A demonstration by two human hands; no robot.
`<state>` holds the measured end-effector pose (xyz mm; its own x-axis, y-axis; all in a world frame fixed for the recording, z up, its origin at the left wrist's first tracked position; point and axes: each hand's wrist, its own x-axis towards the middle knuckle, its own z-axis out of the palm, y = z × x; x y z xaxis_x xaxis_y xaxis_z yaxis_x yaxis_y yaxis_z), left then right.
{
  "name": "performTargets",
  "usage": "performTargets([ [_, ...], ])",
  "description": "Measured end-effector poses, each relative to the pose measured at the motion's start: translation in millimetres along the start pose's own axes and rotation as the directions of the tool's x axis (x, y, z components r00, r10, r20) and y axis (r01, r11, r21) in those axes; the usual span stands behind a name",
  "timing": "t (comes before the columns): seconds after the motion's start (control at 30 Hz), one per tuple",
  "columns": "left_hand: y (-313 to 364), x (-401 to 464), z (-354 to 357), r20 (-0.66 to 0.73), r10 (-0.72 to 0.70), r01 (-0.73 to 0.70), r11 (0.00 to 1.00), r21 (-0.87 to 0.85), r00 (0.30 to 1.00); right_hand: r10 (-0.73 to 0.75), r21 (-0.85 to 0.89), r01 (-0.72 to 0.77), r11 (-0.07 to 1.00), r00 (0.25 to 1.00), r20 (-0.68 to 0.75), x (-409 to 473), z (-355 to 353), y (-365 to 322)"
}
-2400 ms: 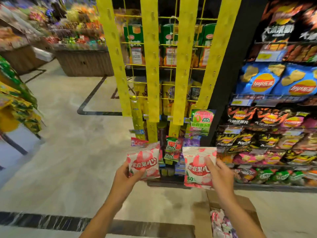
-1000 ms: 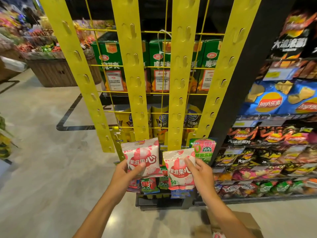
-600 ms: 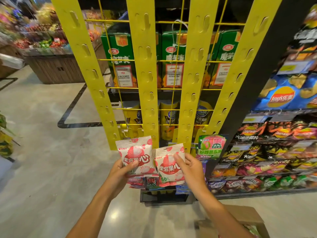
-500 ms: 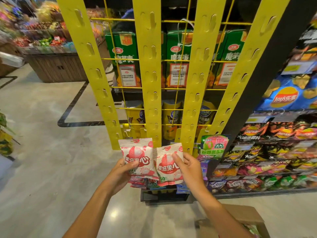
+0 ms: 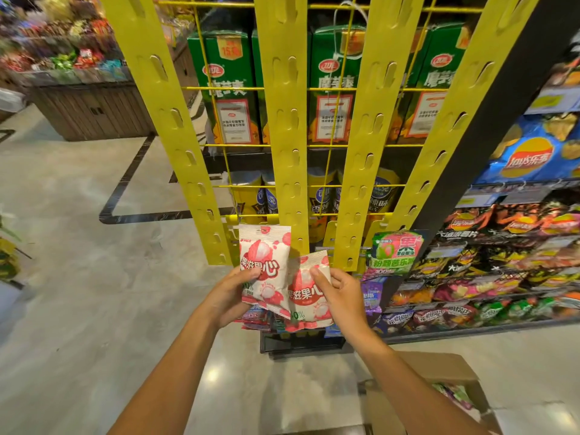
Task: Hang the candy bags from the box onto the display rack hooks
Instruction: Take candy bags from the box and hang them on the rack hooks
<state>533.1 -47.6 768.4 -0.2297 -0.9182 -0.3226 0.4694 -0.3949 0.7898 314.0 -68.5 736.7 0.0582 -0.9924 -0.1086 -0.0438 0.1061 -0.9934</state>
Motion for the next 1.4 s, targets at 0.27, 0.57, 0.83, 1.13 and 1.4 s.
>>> performTargets([
  [0.27, -7, -1, 4, -0.016, 0.020, -0.020, 0.999, 0.043, 1.000, -0.013, -0.056, 0.012, 0.998, 1.000, -0.022, -3, -7, 23],
  [0.57, -11, -5, 5, -0.057, 0.039, -0.027, 0.980, 0.197, 0.998, 0.022, -0.082, -0.023, 0.996, 1.000, -0.010, -6, -12, 31],
  [0.83, -19, -12, 7, -0.094, 0.121, -0.076, 0.920, 0.385, 0.988, 0.099, -0.032, -0.101, 0.994, 0.994, -0.046, -18, -24, 46],
  [1.13, -21, -21, 19, -0.128, 0.229, -0.130, 0.841, 0.525, 0.965, -0.093, 0.068, 0.076, 0.995, 0.952, 0.291, -32, -4, -19],
  [1.4, -6, -21, 29, -0.041, 0.319, -0.258, 0.830, 0.495, 0.947, -0.102, 0.054, 0.092, 0.994, 0.973, 0.207, -29, -29, -8],
])
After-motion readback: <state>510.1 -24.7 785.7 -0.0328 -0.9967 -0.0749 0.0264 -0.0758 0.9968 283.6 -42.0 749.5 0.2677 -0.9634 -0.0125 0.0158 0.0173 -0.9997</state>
